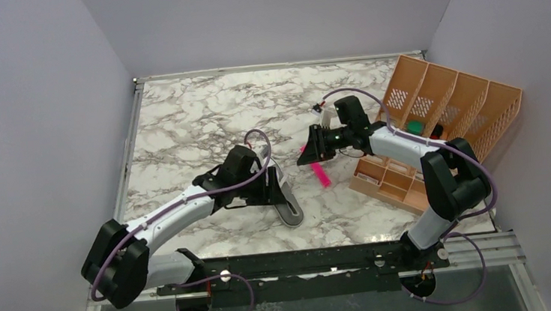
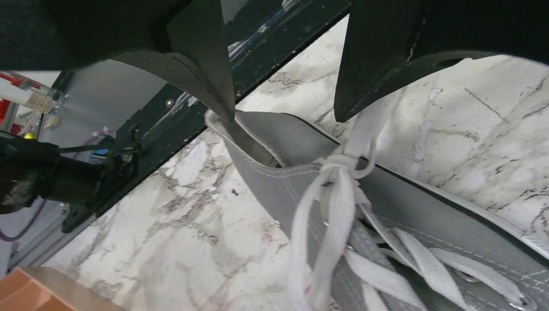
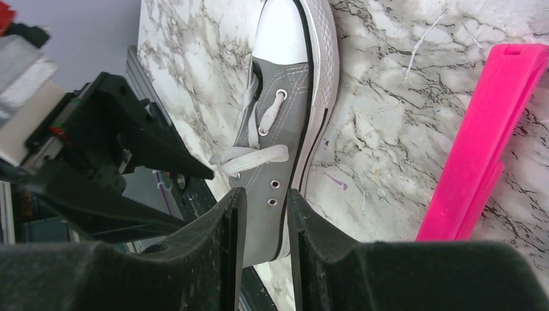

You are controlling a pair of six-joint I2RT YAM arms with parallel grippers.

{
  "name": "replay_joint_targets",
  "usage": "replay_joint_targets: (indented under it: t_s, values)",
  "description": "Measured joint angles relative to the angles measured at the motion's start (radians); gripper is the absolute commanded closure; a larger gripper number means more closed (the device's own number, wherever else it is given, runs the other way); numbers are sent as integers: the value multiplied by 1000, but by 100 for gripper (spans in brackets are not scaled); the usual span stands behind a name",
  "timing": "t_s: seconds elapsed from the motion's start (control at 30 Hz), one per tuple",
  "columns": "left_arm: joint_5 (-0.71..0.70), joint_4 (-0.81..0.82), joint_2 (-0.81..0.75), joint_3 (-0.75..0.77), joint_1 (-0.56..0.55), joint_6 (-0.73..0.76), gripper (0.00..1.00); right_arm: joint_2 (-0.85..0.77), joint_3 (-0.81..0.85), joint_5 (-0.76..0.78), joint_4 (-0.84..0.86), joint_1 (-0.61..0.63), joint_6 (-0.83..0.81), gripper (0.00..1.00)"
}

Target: Tie the shoes

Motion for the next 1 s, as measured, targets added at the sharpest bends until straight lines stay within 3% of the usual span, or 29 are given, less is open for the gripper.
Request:
replay_joint_targets:
  t_s: [0.23, 0.6, 0.8, 1.0]
  values:
    - [-12, 3, 140, 0, 14, 8, 39, 0, 0, -1, 0, 0, 3, 66]
    - [-16, 63, 145, 0, 39, 22, 42, 0, 0, -3, 0, 0, 3, 66]
    - [-12, 99, 165, 0, 40, 20, 54, 0, 0, -4, 0, 0, 3, 66]
    - [-8, 81, 161, 1, 40, 20, 58, 0, 0, -6, 4, 0, 7, 66]
